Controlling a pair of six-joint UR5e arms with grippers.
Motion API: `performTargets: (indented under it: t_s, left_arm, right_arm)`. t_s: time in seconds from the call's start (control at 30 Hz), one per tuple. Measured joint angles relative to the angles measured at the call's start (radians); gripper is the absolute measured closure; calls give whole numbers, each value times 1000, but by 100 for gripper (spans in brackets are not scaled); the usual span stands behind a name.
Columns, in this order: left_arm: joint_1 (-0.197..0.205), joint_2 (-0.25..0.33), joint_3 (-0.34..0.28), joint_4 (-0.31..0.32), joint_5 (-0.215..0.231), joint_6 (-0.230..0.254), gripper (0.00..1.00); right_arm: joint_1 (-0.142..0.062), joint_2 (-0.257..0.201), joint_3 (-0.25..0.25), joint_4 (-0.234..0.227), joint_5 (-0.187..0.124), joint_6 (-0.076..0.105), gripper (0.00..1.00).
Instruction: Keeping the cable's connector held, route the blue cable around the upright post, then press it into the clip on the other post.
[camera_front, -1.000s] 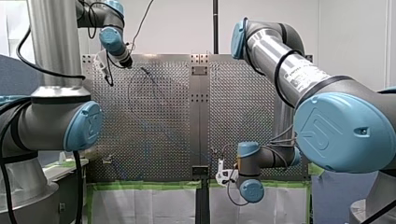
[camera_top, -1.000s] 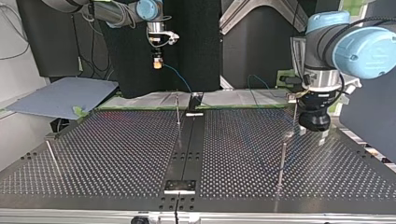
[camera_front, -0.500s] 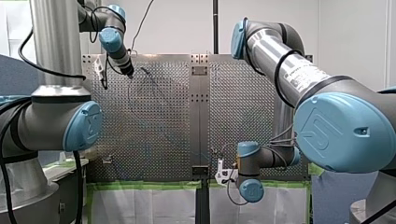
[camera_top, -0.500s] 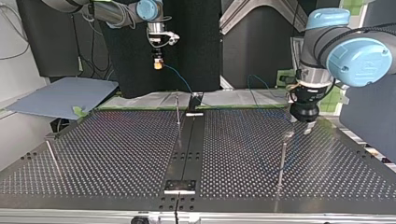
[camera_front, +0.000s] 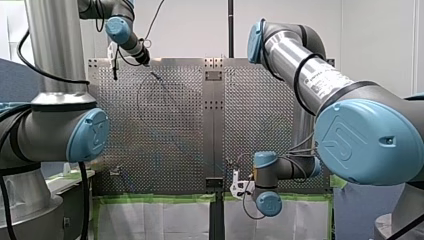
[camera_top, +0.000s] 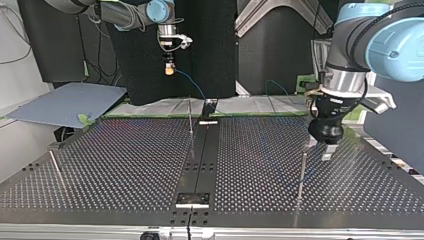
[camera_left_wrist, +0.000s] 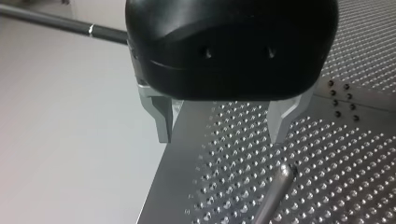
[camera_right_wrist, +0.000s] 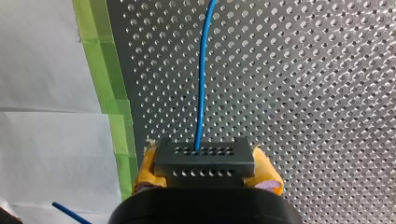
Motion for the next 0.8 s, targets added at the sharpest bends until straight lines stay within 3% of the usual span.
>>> performTargets:
  t_s: [0.5, 0.8]
  left_arm:
    - [-48, -35, 1, -23, -15, 141, 0]
    - [-61, -53, 1, -32, -35, 158, 0]
  right_arm:
    - [2, 0, -1, 12, -1, -4, 100]
    - [7, 0, -1, 10, -1, -5, 100]
